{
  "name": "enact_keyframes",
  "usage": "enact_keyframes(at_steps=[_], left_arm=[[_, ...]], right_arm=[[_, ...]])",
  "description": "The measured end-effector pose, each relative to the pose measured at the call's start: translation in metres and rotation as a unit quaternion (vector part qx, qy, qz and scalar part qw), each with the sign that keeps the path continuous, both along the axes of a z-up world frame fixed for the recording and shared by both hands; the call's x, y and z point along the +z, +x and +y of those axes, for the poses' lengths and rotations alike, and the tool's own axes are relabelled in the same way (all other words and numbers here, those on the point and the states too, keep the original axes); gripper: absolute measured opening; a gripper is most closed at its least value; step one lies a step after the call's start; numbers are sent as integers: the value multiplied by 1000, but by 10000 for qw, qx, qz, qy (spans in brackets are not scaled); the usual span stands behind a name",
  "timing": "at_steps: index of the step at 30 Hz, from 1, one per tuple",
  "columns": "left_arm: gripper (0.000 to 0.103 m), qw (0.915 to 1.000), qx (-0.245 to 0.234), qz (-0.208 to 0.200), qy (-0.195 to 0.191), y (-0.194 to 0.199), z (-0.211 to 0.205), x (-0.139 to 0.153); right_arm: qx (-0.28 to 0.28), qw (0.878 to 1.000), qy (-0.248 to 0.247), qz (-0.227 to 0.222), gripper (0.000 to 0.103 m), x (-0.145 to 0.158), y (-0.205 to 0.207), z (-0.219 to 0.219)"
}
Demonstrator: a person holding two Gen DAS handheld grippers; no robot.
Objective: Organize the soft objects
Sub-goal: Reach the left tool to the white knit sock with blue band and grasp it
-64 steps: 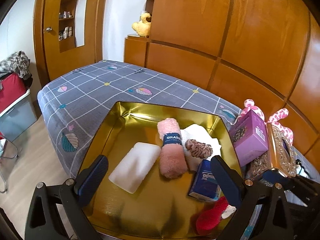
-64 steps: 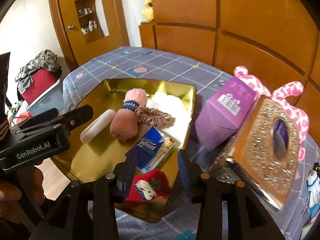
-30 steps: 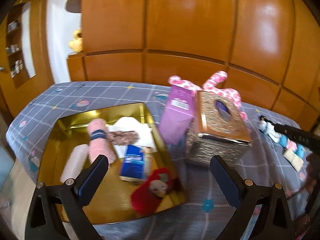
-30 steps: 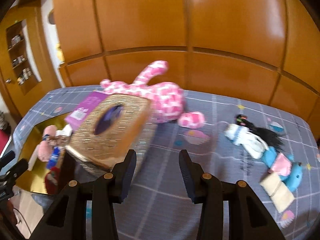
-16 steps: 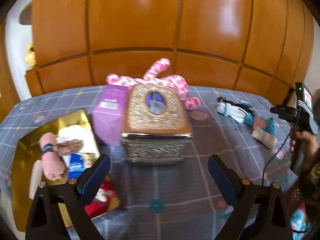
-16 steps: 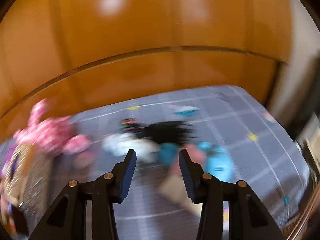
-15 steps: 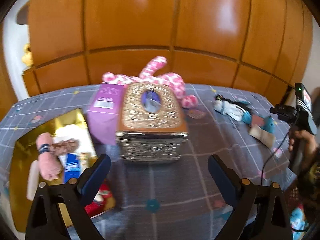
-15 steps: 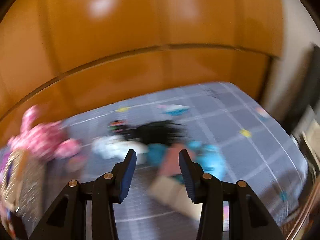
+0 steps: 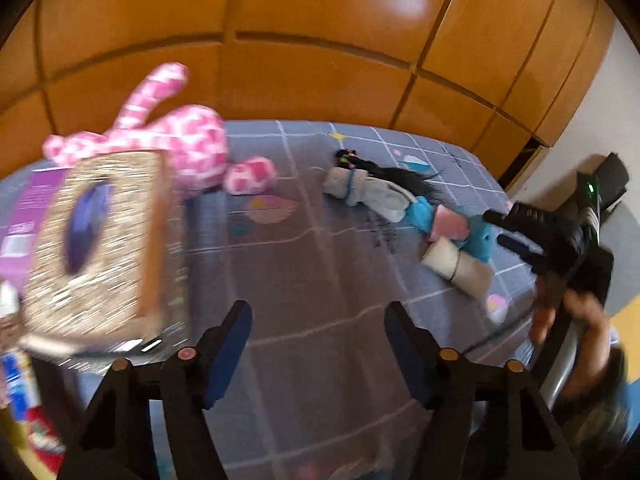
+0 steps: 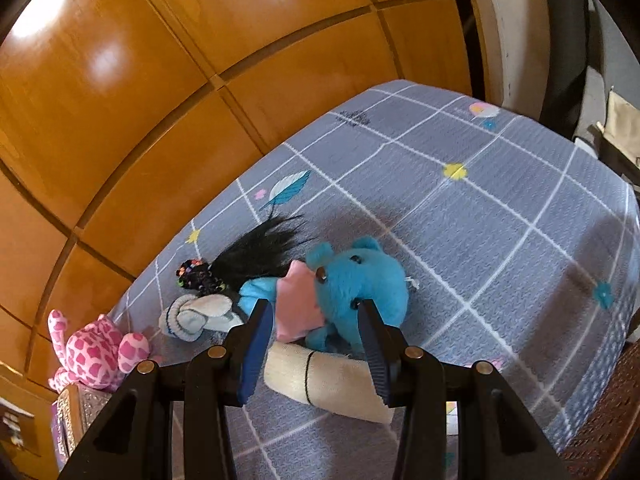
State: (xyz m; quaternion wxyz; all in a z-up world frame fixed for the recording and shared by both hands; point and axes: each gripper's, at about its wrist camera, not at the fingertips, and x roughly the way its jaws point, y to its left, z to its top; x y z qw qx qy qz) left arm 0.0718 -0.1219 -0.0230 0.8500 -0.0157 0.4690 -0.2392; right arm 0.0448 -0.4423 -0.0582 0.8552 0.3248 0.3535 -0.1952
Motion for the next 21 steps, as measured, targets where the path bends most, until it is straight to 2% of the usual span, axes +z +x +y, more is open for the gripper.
enact_keyframes(at_steps=[5, 9, 15, 18, 21], left_arm=[[69, 9987, 138, 403, -272, 46, -40, -11], [76, 9963, 319, 685, -403, 84, -69, -21], [83, 9855, 778, 1328, -713, 139, -100, -46], [83, 9810, 1040, 1470, -719, 161, -113, -58], [84, 9792, 1223, 1518, -554, 179, -125, -70]], right_arm=[[198, 9997, 133, -72, 44, 0, 2, 4], [269, 9991, 285, -168, 44, 0, 1, 4], [368, 9970, 621, -267, 44, -4, 2, 1], [433, 9958, 759, -281, 44, -7, 4, 1], [513, 9941, 915, -284, 44, -9, 6, 1]])
